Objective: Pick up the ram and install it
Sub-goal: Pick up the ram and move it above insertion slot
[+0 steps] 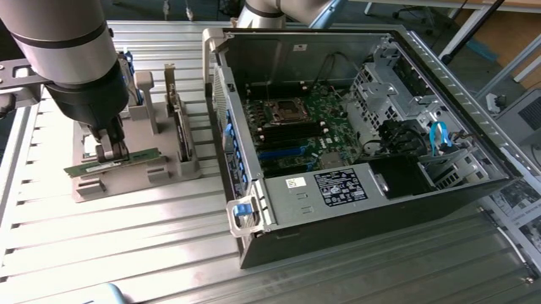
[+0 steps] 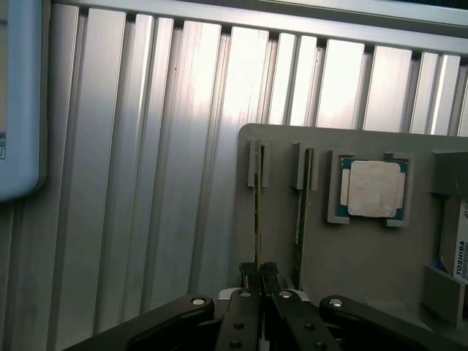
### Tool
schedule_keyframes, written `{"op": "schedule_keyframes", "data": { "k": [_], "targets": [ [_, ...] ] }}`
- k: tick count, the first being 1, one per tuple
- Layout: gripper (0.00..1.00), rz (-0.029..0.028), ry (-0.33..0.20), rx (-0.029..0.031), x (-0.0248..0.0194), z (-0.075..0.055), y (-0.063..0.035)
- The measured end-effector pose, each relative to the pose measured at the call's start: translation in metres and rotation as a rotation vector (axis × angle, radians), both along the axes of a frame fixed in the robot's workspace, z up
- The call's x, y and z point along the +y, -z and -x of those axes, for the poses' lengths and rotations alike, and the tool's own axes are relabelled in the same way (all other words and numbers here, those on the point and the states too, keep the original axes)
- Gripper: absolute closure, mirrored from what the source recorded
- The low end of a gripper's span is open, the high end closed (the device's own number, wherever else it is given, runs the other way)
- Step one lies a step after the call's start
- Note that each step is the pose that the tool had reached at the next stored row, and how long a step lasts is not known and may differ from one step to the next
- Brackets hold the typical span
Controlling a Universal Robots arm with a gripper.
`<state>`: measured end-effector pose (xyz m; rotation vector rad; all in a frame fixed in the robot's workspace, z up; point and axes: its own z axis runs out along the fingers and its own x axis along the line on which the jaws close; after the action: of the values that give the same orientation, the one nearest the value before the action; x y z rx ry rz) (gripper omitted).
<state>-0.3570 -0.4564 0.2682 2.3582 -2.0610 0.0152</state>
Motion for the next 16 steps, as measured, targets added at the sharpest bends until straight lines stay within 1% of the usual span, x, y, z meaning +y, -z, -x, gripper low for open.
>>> {"op": "schedule_keyframes", "data": {
  "k": [6,9,16],
  "targets": [
    [0.87,0.0000,0.000,0.0001,0.0000,0.000,-0.0048],
    [0.87,-0.0001,0.000,0.0000,0.0000,0.000,-0.0087],
    [0.87,0.0000,0.000,0.0000,0.0000,0.000,-0.0132]
  ]
}}
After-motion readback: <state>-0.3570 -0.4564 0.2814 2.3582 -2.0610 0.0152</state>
